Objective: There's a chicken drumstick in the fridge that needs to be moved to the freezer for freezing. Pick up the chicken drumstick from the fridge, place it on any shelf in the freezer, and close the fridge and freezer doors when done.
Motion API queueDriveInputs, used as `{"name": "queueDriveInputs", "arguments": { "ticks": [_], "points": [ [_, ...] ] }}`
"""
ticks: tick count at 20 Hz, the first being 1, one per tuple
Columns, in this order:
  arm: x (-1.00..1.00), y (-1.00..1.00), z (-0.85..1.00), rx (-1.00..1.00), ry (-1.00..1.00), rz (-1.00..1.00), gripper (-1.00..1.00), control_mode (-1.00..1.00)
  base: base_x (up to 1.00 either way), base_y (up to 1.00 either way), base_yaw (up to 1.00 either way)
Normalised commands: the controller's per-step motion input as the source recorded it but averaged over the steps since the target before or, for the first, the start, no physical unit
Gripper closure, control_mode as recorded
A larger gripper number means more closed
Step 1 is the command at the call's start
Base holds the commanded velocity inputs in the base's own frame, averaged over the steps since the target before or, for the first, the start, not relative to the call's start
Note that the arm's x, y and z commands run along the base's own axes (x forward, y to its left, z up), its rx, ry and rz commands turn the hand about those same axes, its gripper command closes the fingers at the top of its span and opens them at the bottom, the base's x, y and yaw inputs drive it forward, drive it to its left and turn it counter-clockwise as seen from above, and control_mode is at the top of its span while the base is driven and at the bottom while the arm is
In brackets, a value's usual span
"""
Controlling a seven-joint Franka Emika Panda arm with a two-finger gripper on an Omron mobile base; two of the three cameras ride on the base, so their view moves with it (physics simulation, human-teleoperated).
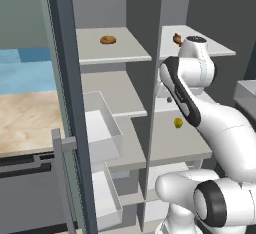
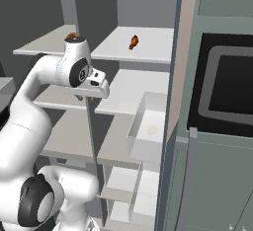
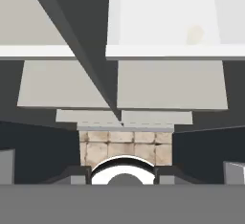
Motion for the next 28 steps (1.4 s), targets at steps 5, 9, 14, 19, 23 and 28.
{"name": "queueDriveInputs", "arguments": {
  "ticks": [5,9,14,19,23,28],
  "points": [
    [-0.27,-0.05,0.00,0.00,-0.07,0.00,-1.00,-1.00,0.00,0.00,0.00],
    [-0.54,-0.12,0.02,0.00,-0.23,0.00,-1.00,-1.00,0.00,0.00,0.00],
    [-0.39,-0.20,0.41,0.00,-0.25,0.00,-1.00,-1.00,0.00,0.00,0.00],
    [-0.18,-0.16,0.58,0.00,-0.18,0.00,-1.00,-1.00,0.00,0.00,0.00],
    [-0.04,-0.06,0.59,0.00,-0.11,0.00,-1.00,-1.00,0.00,0.00,0.00],
    [0.00,-0.11,0.50,0.00,-0.11,0.00,-1.00,-1.00,0.00,0.00,0.00]
  ]
}}
